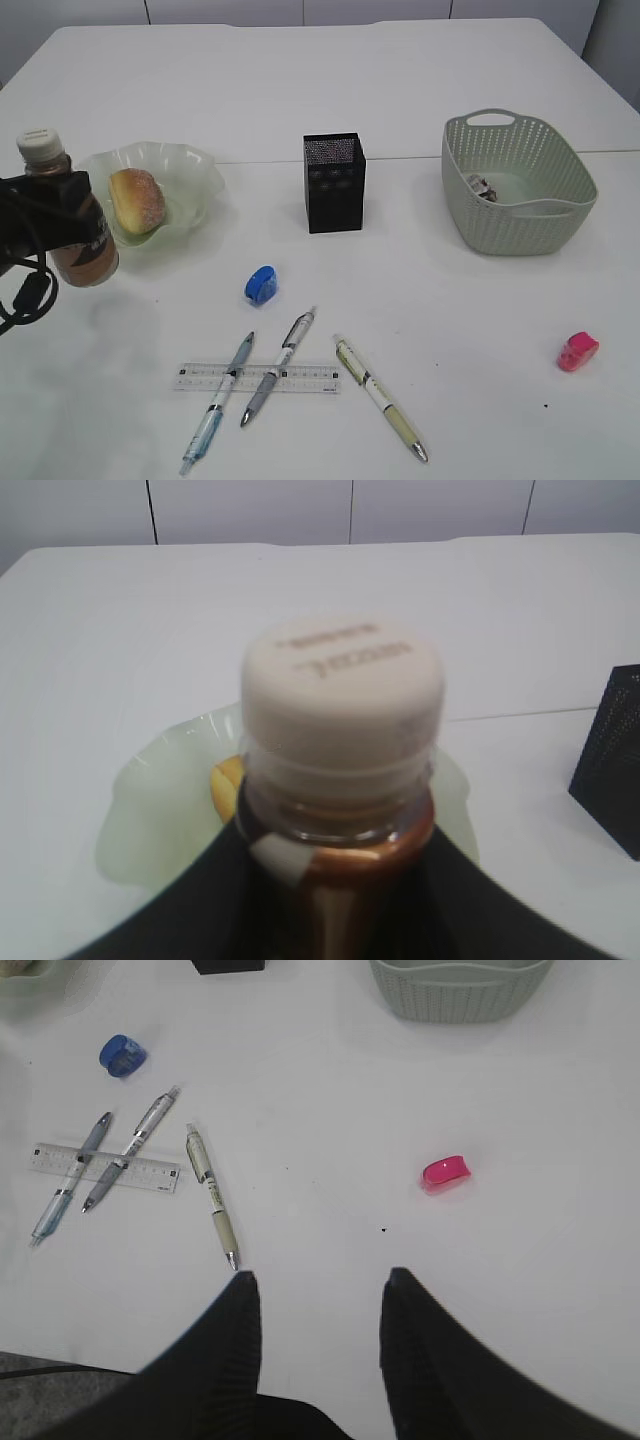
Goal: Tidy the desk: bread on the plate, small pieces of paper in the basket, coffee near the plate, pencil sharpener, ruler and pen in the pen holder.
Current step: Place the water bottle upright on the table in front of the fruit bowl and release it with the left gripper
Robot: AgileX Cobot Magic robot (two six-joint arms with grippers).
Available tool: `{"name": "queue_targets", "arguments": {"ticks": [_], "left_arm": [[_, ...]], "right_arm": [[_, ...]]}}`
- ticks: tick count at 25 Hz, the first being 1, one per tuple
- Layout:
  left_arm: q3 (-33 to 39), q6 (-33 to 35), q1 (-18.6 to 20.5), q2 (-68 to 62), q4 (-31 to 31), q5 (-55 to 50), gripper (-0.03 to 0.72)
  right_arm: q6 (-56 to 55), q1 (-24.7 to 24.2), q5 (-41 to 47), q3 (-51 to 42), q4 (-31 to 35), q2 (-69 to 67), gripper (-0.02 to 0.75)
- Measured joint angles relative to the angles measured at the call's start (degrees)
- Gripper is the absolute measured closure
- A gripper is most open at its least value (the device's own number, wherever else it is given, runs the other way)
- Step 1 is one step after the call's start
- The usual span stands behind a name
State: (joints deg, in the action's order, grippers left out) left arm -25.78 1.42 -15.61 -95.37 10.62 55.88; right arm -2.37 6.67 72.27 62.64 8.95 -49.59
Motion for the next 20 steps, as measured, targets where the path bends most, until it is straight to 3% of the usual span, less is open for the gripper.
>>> {"name": "queue_targets", "arguments": {"ticks": [20], "left_arm": [[-0.4, -1.9, 0.0, -12.9, 0.0, 7.6, 0.443]], "right_arm": [[0.0, 0.0, 0.0, 0.0, -1.0, 0.0, 0.413]]}}
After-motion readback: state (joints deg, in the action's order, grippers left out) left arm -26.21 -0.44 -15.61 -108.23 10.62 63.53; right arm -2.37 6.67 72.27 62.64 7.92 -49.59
